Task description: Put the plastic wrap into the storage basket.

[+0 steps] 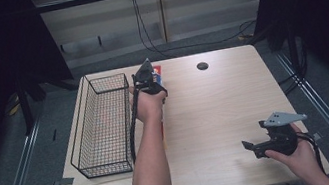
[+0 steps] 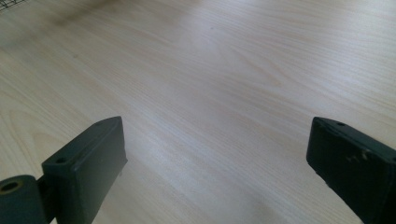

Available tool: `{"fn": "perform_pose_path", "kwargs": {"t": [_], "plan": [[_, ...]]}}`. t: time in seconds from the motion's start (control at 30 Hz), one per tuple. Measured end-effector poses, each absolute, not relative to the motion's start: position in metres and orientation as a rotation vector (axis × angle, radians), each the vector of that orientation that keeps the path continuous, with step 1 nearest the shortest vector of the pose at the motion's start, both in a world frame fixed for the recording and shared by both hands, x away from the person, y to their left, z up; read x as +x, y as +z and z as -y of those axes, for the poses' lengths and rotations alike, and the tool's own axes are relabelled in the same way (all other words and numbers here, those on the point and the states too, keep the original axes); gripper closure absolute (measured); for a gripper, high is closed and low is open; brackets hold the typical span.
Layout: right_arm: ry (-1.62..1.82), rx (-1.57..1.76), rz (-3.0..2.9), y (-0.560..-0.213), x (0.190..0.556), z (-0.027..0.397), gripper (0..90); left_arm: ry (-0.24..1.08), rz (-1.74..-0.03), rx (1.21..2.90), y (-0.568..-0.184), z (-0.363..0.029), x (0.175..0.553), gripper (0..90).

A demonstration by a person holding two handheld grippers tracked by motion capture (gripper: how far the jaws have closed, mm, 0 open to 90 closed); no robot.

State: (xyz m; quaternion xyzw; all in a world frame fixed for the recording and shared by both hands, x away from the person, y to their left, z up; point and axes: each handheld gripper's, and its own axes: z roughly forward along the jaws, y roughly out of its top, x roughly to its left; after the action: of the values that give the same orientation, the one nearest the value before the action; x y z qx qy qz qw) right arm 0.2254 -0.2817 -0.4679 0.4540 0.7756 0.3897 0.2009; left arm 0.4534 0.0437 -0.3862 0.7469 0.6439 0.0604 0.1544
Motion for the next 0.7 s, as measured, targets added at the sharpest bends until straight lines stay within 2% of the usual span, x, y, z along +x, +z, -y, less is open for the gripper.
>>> {"fn": "perform_pose_path", "kwargs": {"t": [0.7], "plan": [[1.11, 1.255, -2.174, -0.469, 0.225, 0.281, 2.7, 0.201, -1.869, 2.093, -0.352, -0.065, 0.447, 44.0]]}}
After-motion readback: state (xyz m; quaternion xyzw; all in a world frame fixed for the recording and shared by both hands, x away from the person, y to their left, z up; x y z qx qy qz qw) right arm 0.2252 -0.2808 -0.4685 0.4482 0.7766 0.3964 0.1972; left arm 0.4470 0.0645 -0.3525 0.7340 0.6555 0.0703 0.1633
